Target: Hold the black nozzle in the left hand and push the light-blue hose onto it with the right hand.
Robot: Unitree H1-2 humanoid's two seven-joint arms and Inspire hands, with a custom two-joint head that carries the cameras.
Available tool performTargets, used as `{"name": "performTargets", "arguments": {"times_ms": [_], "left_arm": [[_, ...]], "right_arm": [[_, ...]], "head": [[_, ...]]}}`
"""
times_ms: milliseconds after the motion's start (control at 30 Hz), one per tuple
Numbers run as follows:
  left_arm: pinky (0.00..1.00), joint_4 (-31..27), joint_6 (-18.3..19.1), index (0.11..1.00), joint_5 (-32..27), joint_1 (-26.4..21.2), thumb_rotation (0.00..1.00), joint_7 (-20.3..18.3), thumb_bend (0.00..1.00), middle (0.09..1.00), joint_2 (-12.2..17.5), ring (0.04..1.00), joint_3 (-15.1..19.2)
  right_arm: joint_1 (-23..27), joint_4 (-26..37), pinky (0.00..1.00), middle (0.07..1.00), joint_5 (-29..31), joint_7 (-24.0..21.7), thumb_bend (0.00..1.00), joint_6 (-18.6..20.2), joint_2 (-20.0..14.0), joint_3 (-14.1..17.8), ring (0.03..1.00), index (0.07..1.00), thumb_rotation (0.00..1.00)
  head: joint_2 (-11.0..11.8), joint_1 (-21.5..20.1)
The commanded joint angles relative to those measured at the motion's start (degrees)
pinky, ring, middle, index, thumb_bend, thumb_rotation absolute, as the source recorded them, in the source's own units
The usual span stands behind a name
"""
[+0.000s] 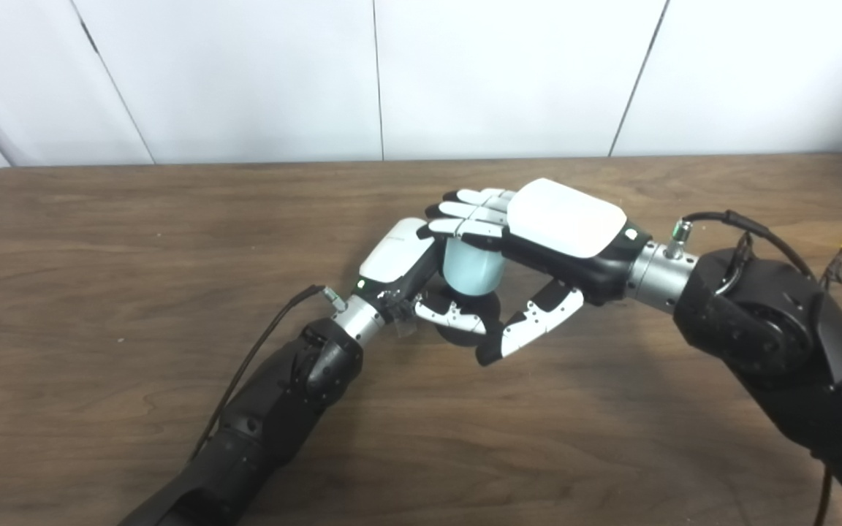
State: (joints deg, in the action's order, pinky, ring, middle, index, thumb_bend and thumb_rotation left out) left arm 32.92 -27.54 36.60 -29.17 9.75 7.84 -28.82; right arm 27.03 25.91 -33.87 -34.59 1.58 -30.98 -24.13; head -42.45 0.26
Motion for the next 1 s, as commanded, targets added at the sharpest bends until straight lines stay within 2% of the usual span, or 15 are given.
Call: {"name": "performTargets", "arguments": {"times_ms": [0, 100, 233, 300, 467, 600, 767, 833, 967], "left_arm": [[0.34, 5.8, 2.5, 0.498, 2.0, 10.2, 0.0, -0.9, 0.5, 0.449, 0.6, 0.403, -2.4], [0.31, 6.2, 2.2, 0.496, 2.0, 10.2, 0.0, -0.4, 0.5, 0.425, 0.5, 0.385, -2.4], [0.3, 7.2, 1.6, 0.488, 1.5, 10.0, 0.0, -0.1, 0.5, 0.439, 0.3, 0.402, -2.3], [0.28, 7.0, 1.8, 0.493, 1.7, 10.1, 0.0, -0.1, 0.5, 0.45, 0.3, 0.411, -2.3], [0.31, 6.8, 2.1, 0.499, 1.9, 10.1, 0.0, 0.1, 0.5, 0.42, 0.4, 0.376, -2.4], [0.35, 6.0, 2.9, 0.498, 1.1, 10.2, 0.0, -1.3, 0.5, 0.455, 0.5, 0.402, -2.2], [0.36, 6.2, 2.6, 0.498, 0.8, 10.0, 0.0, -1.6, 0.5, 0.465, 0.5, 0.409, -2.2], [0.35, 6.0, 2.7, 0.501, 0.7, 10.0, 0.0, -1.7, 0.5, 0.449, 0.5, 0.4, -2.1], [0.34, 5.7, 3.1, 0.501, 1.0, 10.1, 0.0, -1.4, 0.5, 0.438, 0.5, 0.394, -2.1]], "right_arm": [[-1.0, -3.1, 0.91, 0.965, 0.5, -7.6, 0.84, 0.8, 0.8, -5.0, 0.976, 0.928, 0.87], [0.0, -4.6, 0.91, 0.968, -0.1, -7.4, 0.84, 0.4, 1.9, -6.0, 0.979, 0.933, 0.89], [1.2, -6.3, 0.9, 0.967, -0.7, -7.9, 0.85, 0.2, 2.9, -7.4, 0.97, 0.928, 0.91], [1.4, -6.6, 0.9, 0.968, -0.8, -8.2, 0.86, 0.6, 2.9, -7.8, 0.969, 0.929, 0.91], [0.8, -6.9, 0.89, 0.966, -0.5, -7.3, 0.86, 0.2, 2.2, -7.6, 0.966, 0.927, 0.91], [-0.4, -6.3, 0.9, 0.965, 0.2, -3.3, 0.85, -0.9, 2.4, -5.0, 0.967, 0.937, 0.89], [-1.1, -5.0, 0.92, 1.0, -0.4, 3.3, 0.79, -2.6, 3.3, -0.7, 0.998, 0.995, 0.86], [-1.0, -4.8, 0.96, 1.0, -0.1, 4.5, 0.75, -3.4, 3.5, 0.7, 1.0, 0.999, 0.87], [-1.1, -4.0, 0.96, 1.0, 2.4, 5.6, 0.71, -4.0, 3.5, 3.6, 1.0, 1.0, 0.86]], "head": [[-0.2, 0.0], [-0.2, 0.1], [-0.3, 0.2], [-0.3, 0.2], [-0.4, 0.1], [-0.3, 0.0], [-0.2, -0.1], [-0.1, 0.0], [-0.1, 0.0]]}}
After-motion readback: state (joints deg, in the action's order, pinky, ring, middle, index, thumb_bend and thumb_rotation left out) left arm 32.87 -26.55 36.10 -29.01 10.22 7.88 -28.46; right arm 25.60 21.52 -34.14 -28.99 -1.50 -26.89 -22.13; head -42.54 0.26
